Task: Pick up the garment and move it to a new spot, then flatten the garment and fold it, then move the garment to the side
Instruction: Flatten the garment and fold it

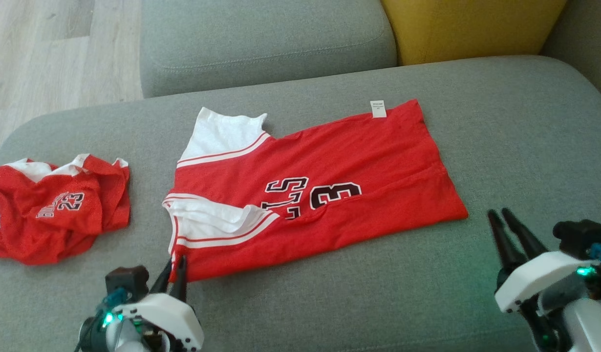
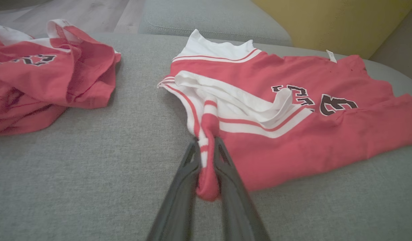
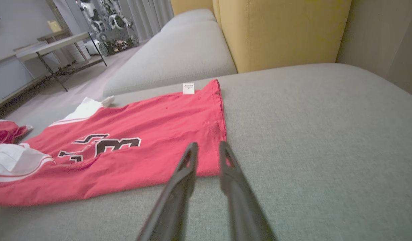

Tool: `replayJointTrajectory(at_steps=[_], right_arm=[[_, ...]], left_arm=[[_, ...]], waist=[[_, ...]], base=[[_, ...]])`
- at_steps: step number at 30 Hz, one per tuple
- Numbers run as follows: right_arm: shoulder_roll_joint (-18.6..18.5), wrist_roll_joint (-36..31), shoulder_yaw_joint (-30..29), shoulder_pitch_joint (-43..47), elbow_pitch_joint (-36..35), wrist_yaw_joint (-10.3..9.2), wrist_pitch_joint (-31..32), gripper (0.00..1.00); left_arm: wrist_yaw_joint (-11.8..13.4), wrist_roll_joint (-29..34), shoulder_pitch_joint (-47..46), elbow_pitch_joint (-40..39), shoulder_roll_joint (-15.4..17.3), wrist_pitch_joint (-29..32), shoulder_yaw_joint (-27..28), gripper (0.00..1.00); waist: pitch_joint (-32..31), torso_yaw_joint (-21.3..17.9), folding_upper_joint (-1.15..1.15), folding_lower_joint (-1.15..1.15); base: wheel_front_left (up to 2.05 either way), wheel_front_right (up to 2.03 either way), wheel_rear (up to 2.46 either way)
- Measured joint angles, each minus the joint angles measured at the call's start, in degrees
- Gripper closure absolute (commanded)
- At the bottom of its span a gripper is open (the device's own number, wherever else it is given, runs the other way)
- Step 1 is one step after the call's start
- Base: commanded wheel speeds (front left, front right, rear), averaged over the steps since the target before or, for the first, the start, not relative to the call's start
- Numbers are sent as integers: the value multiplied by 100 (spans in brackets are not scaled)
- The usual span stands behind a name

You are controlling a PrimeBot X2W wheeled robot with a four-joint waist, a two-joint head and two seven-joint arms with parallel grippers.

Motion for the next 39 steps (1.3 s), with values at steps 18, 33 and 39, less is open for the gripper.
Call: replayJointTrajectory(at_steps=[18,33,39], right_arm=[[759,-916,-417,478,-281,0,-1268,0],[800,-990,-544,372,-360,0,-1236,0],[795,-1031,-541,202,-353,0,-1209,0]], left_arm=[[210,225,232,-186,-514,-608,603,0],[187,159,-195,1009,-533,-116,617,0],[32,159,-439,1292,-526,14,560,0]], waist=[[83,167,0,0],[355,116,0,0],[482,88,0,0]], base=[[0,0,0],[0,0,0],[0,0,0]])
